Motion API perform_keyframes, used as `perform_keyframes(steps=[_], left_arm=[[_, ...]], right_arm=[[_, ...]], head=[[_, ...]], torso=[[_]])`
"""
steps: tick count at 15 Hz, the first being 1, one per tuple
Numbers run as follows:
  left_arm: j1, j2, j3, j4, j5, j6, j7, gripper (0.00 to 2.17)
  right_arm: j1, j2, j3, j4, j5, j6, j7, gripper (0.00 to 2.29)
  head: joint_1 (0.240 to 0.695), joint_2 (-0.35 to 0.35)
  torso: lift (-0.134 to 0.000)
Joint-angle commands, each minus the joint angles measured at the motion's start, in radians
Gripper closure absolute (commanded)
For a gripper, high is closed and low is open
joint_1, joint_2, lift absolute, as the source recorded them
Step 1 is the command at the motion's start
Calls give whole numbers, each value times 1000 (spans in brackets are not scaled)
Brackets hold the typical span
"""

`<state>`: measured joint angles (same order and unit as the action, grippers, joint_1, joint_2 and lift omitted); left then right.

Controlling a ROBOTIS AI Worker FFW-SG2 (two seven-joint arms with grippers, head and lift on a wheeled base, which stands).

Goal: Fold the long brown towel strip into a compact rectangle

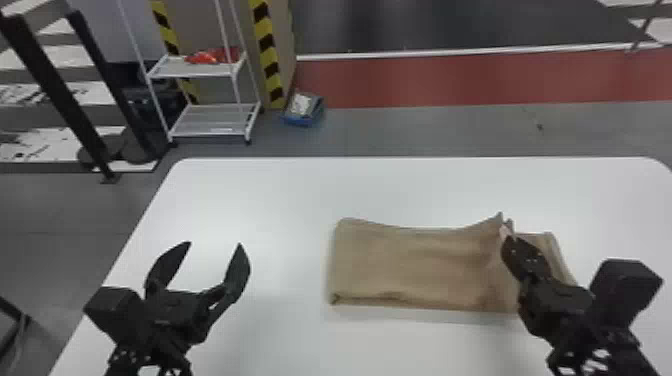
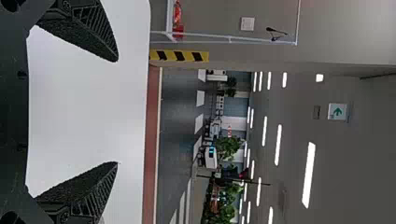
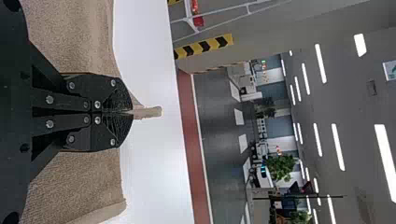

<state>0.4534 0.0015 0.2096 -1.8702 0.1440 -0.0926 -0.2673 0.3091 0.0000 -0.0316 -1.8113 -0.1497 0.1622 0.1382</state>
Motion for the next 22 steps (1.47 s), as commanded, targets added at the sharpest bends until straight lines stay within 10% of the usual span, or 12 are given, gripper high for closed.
perform_keyframes(steps=[1, 7, 9, 13, 22], left_arm=[[1, -4, 1, 0, -1, 3, -3, 90], [10, -4, 4, -6, -1, 3, -10, 90], [15, -4, -2, -11, -4, 6, -10, 90], [24, -4, 4, -17, -4, 6, -10, 90], [18, -4, -4, -11, -9, 12, -12, 90]], right_arm=[[-19, 1, -16, 1, -11, 3, 11, 1531], [-24, 1, -120, -26, -79, 86, 20, 1447], [-35, 1, -126, -3, -79, 89, 20, 664], [-19, 1, -168, -28, -93, 113, 20, 76], [-111, 1, -241, 69, -34, 310, 78, 137]], head=[[695, 101], [695, 48], [695, 38], [695, 14], [695, -42]], torso=[[-110], [-110], [-110], [-110], [-110]])
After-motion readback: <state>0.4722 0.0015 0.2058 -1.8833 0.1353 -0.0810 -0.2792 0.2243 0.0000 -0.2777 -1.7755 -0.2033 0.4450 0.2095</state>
